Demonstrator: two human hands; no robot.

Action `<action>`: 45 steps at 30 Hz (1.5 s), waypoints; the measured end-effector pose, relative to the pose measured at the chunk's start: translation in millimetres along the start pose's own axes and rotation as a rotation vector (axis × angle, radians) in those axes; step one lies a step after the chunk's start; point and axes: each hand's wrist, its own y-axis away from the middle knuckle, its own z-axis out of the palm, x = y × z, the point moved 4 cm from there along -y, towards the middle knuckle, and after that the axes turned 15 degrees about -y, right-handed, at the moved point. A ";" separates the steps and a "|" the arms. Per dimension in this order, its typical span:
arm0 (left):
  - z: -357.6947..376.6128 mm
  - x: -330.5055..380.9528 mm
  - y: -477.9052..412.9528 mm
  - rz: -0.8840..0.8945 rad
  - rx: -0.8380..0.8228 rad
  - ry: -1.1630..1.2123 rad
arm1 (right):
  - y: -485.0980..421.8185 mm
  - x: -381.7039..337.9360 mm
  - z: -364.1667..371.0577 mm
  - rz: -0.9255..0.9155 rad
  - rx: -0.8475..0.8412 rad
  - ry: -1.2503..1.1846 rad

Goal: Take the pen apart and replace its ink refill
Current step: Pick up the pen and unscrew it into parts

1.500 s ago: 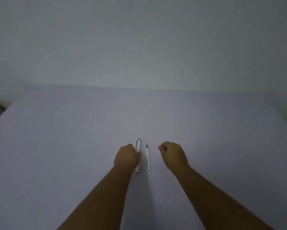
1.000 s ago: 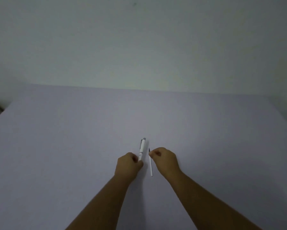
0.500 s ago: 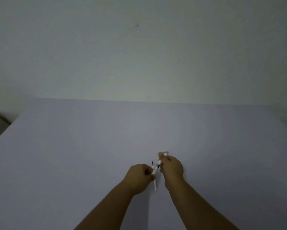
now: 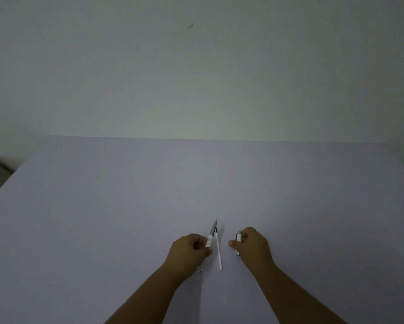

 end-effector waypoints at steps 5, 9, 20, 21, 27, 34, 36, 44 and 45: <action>3.4 -1.1 1.7 0.011 0.007 -0.014 | -0.7 1.7 3.6 -0.016 -0.004 -0.007; 2.6 1.2 3.7 0.030 0.030 -0.043 | 3.5 -4.3 -0.5 -0.019 0.033 -0.088; -4.9 29.5 20.9 0.201 0.157 -0.214 | 37.9 -47.4 5.3 -0.010 -0.143 -0.507; -6.3 30.6 22.8 0.206 0.140 -0.213 | 39.2 -49.2 3.6 -0.013 -0.157 -0.526; -17.2 35.5 30.5 0.207 -0.008 -0.045 | 49.5 -55.6 -3.6 -0.066 -0.184 -0.621; -25.7 37.1 42.8 0.192 -0.061 0.052 | 55.9 -65.7 -10.9 -0.059 -0.399 -0.782; -28.4 37.2 43.5 0.221 -0.009 -0.061 | 54.1 -63.8 -12.4 -0.004 -0.374 -0.672; -42.4 42.9 47.6 0.339 0.099 -0.300 | 53.6 -70.9 -14.0 -0.031 -0.438 -0.688; -43.5 43.8 47.3 0.353 0.108 -0.318 | 52.0 -70.7 -14.7 -0.033 -0.421 -0.661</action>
